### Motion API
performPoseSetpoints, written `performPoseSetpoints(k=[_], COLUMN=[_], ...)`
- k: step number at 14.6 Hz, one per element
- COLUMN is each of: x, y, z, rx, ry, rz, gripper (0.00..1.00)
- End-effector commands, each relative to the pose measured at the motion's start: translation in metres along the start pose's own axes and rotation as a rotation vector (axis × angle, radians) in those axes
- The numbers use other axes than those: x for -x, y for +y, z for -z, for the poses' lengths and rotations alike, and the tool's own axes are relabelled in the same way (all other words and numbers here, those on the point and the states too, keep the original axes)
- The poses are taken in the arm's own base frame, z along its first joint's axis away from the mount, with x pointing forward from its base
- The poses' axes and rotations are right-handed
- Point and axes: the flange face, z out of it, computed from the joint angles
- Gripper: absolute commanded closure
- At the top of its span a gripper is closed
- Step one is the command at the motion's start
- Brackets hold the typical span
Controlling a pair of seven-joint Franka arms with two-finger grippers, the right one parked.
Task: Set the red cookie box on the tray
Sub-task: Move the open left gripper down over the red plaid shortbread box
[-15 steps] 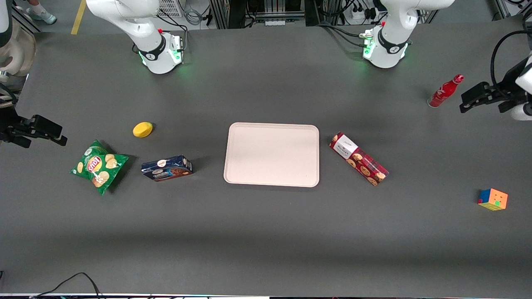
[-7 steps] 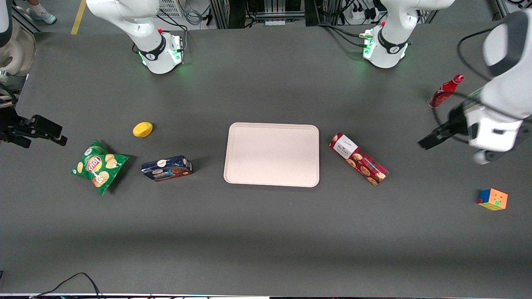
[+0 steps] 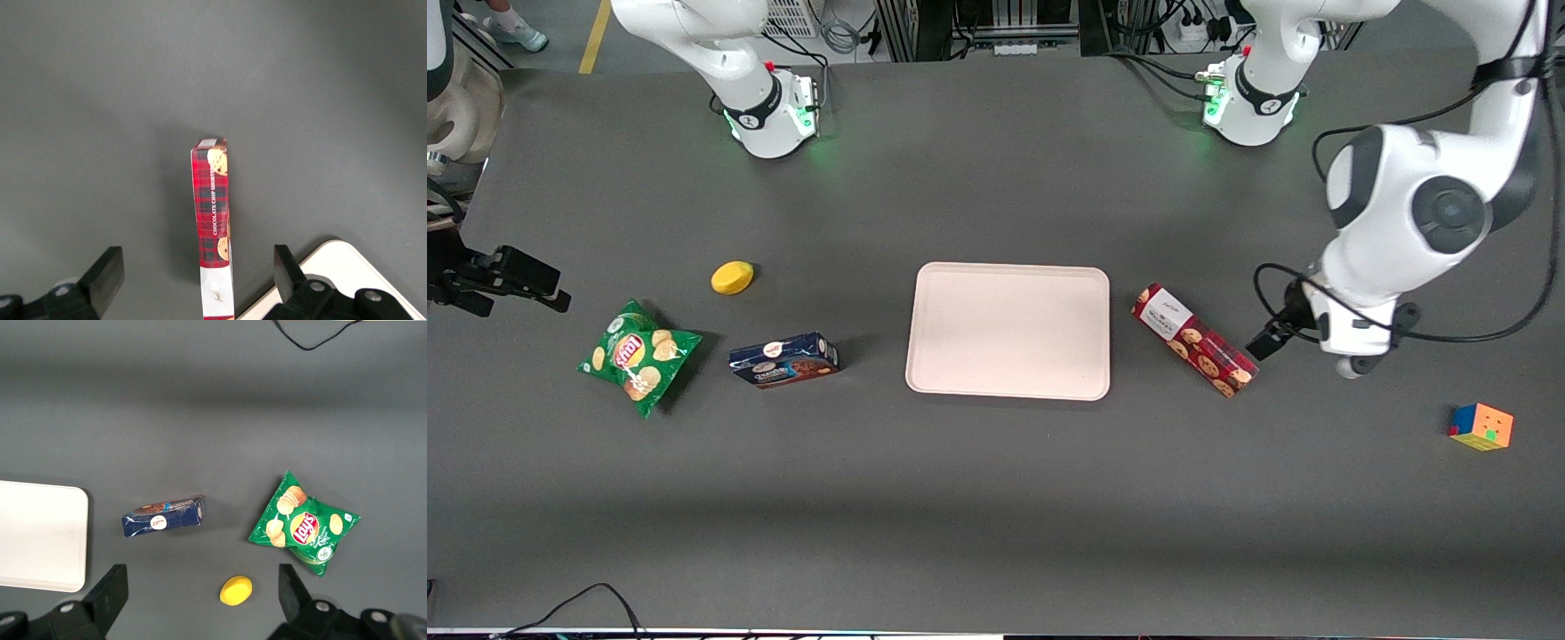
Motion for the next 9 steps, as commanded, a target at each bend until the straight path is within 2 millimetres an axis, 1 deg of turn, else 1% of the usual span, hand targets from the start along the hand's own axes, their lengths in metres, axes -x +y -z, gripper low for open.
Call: performPoseSetpoints(k=[1, 2, 3, 5, 7, 9], x=[0.008, 0.009, 0.009, 0.02, 0.027, 0.029], y=[-0.004, -0.007, -0.008, -0.001, 0.003, 0.0], z=[-0.051, -0.069, -0.084, -0.104, -0.124, -0.143], rx=[-0.023, -0.027, -0.024, -0.002, 0.007, 0.015], ry=[-0.005, -0.011, -0.009, -0.004, -0.002, -0.001], rz=[0.047, 0.066, 0.081, 0.115, 0.12, 0.128], gripper=[0.0, 0.0, 0.0, 0.0, 0.0, 0.0])
